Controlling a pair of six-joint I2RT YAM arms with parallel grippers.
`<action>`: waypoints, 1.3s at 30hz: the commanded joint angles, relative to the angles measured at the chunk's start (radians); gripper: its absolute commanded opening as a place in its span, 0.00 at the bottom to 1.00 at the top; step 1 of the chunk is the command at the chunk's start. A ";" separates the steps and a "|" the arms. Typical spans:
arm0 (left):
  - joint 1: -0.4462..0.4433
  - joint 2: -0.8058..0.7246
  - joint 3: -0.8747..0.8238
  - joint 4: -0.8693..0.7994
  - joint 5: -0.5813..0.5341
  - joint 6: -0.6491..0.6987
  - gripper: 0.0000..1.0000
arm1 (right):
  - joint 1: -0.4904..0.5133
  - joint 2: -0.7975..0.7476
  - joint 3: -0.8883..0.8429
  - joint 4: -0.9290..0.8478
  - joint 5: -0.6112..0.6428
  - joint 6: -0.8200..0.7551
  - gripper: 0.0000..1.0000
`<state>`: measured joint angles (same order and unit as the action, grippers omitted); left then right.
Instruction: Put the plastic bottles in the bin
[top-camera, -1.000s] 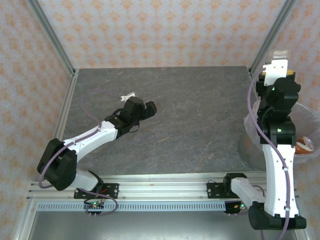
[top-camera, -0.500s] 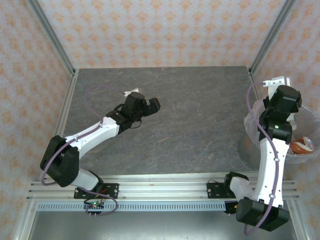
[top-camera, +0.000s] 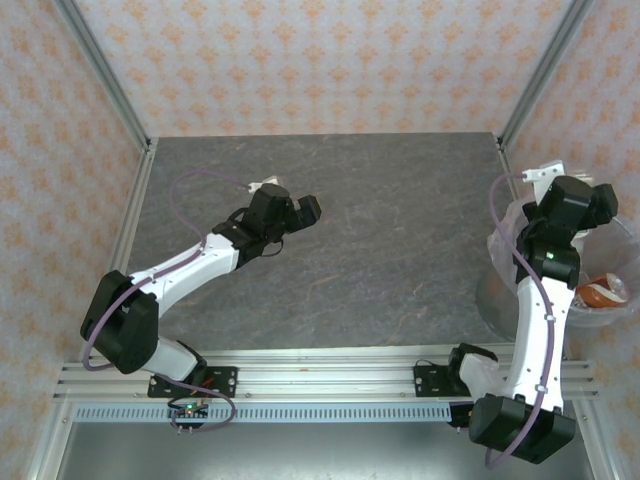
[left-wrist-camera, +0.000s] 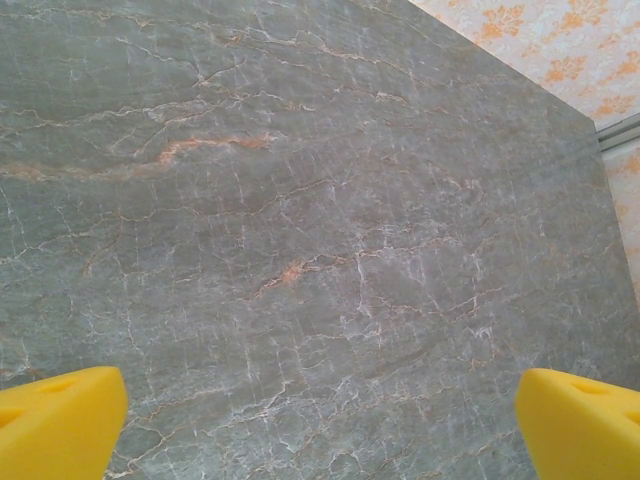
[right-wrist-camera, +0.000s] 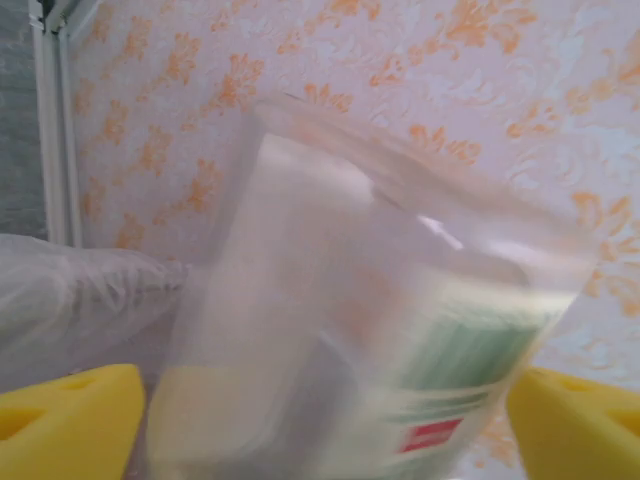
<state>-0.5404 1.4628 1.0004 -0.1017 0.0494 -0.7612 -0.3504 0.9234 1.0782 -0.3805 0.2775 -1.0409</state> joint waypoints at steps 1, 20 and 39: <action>0.011 -0.002 0.036 -0.004 0.009 -0.003 1.00 | -0.005 -0.048 0.000 0.068 0.049 0.063 0.99; 0.017 -0.073 0.030 -0.041 -0.054 0.021 1.00 | 0.012 -0.098 0.120 -0.017 -0.671 0.833 0.99; 0.138 -0.242 -0.023 -0.188 -0.368 0.103 1.00 | 0.357 0.022 -0.198 0.332 -0.807 0.992 0.99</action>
<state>-0.4362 1.2705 0.9920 -0.2169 -0.1783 -0.6979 -0.0513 0.9112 0.9165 -0.1440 -0.5678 -0.0383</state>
